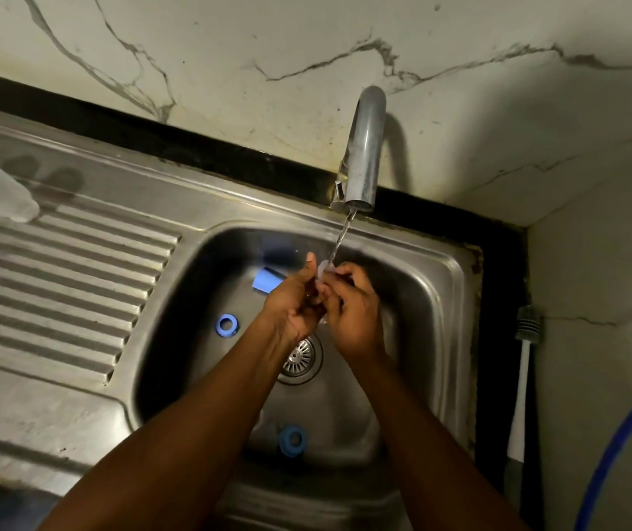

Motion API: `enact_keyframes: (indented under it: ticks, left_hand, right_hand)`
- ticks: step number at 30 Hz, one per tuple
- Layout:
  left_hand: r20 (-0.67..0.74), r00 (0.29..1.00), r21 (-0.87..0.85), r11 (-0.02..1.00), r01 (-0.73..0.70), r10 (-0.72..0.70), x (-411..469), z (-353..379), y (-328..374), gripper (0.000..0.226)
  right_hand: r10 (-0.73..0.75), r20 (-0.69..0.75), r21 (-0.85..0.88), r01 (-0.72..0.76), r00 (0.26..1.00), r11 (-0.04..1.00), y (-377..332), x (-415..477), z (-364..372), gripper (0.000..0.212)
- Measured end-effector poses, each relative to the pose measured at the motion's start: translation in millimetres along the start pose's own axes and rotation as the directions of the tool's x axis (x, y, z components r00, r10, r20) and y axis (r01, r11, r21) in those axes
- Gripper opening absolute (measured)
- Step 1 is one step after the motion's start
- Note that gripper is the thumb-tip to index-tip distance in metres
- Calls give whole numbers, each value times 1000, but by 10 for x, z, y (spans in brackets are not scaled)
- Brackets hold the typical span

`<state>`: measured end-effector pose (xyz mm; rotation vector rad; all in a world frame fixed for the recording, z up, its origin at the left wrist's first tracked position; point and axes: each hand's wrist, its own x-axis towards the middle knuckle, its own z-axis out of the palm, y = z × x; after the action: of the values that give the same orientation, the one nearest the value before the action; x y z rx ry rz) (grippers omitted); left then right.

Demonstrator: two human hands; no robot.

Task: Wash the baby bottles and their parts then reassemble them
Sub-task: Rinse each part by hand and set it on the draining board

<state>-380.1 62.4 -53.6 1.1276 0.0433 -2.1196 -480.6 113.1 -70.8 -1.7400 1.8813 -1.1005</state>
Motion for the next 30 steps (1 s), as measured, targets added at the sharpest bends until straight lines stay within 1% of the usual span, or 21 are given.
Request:
enact_keyframes:
  ticks: [1,2,3,4,6,7,8,9,10,12,13,15,17,19,20,22,24,26,27,28,30]
  left_hand:
    - [5,1000,33,999,-5,5,-2,-29,-6,21]
    - [20,1000,53,998,-23,22,-2,-61,-20,15]
    - [42,998,74,996,-55,52,-4,-101,-30,13]
    - [73,994,91,992,-90,83,-8,-141,-40,17]
    - [139,979,143,975,-168,148,-38,-190,-41,21]
    - [161,968,187,958,-220,191,-56,-194,-35,24]
    - [173,956,228,934,-274,238,-56,-197,-30,27]
    - [173,943,270,908,-322,283,-48,-193,-22,30]
    - [165,930,299,882,-364,328,-41,-184,-12,29]
    - [140,911,341,845,-412,388,-43,-163,11,23]
    - [120,911,347,844,-410,393,-57,-141,31,22]
    - [55,928,330,871,-364,367,-76,-91,37,19]
    - [-29,942,340,889,-306,335,-92,-44,6,13]
    - [-73,944,376,885,-274,323,-111,-16,-24,12]
    - [-70,947,386,884,-265,314,-115,-14,-24,14]
    - [-21,958,391,885,-255,285,-122,-27,9,12]
    - [27,968,383,892,-240,249,-128,-34,57,10]
    - [41,978,400,894,-204,205,-125,-27,82,14]
    - [39,984,402,899,-176,176,-126,-18,89,17]
    - [33,990,390,910,-140,138,-126,-10,95,20]
    - [32,997,373,925,-75,68,-118,-9,101,25]
  right_hand:
    - [32,-35,-6,-32,999,999,38,38,-9,23]
    - [104,-66,35,-102,992,994,61,73,-17,18]
    - [209,-69,130,-199,976,971,36,103,-27,14]
    - [327,-37,264,-307,944,915,-6,123,-31,11]
    - [514,93,476,-491,853,729,-84,143,-41,12]
    - [554,153,524,-542,818,656,-103,149,-58,15]
    - [559,197,547,-564,805,618,-123,155,-77,17]
    - [536,231,552,-563,812,615,-138,160,-96,17]
    - [488,254,552,-539,835,636,-145,164,-114,16]
    - [353,264,550,-441,897,709,-140,163,-149,18]
    - [287,249,530,-378,925,759,-127,167,-161,24]
    - [229,206,444,-300,951,845,-107,178,-181,28]
    - [202,150,344,-243,968,907,-98,203,-187,22]
    - [195,96,259,-213,976,942,-92,209,-152,15]
    - [192,87,244,-208,977,947,-87,197,-131,14]
    - [189,148,275,-224,971,935,-88,147,-102,20]
    - [113,222,337,-185,969,923,-110,124,-105,20]
    - [30,149,357,-83,988,931,-131,145,-123,23]
    - [25,102,360,-60,995,931,-150,166,-116,21]
    - [50,63,371,-70,997,926,-175,187,-106,19]
    - [177,33,439,-173,984,881,-203,198,-56,17]
